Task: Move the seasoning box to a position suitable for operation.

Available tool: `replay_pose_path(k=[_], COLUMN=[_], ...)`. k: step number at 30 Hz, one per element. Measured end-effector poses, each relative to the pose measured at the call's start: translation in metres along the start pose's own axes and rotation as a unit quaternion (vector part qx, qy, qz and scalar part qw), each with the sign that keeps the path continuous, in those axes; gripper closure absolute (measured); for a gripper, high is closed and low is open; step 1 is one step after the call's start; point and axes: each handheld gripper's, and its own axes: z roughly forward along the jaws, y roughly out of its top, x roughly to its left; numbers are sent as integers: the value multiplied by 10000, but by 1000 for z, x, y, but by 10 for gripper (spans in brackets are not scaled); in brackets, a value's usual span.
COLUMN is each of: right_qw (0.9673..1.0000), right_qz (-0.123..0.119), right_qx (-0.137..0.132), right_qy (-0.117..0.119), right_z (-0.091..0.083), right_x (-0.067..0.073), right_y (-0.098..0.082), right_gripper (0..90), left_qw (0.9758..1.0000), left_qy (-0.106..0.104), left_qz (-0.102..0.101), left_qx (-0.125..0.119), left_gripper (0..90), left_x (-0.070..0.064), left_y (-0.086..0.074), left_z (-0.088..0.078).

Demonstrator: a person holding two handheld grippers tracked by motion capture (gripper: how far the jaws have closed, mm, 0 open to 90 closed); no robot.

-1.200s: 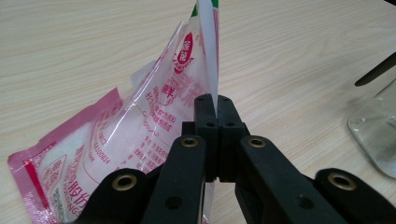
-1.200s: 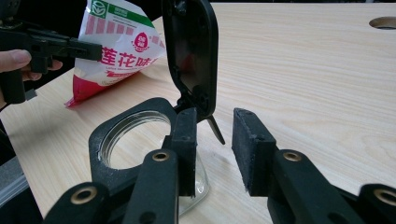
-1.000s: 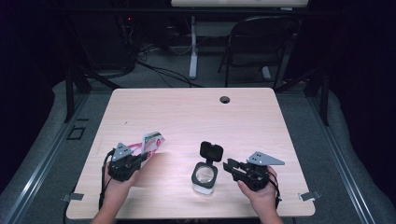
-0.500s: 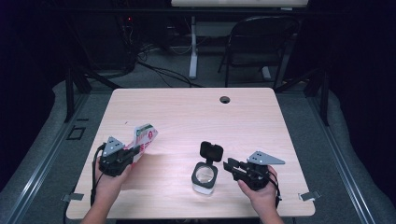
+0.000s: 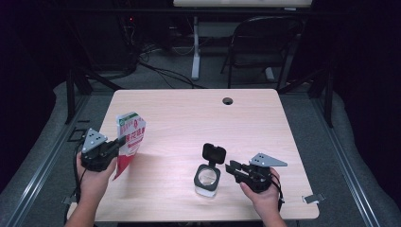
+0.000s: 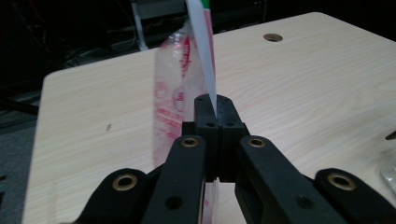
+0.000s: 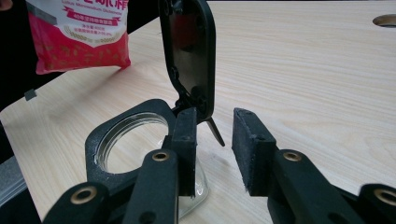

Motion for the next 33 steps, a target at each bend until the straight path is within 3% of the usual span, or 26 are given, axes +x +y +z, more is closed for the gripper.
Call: replay_pose_path(k=[6, 21, 27, 33], right_qw=[10000, 10000, 10000, 10000], right_qz=[3, 38, 36, 14], right_qx=[16, -36, -58, -59], right_qy=[-14, -4, -16, -32], right_z=[-1, -2, -3, -3], right_x=[-2, -2, -2, -3], right_y=[0, 0, 0, 0], right_gripper=[712, 710, 707, 705], left_qw=[9998, 9984, 9964, 9929], left_qy=[-130, -518, -806, -1083], left_qz=[34, 220, 272, 491], left_qx=[-141, -18, -33, -61], left_gripper=[900, 900, 900, 900], left_x=[-4, -33, -50, -74], left_y=[11, 10, 12, 18], left_z=[-7, 9, 16, 21])
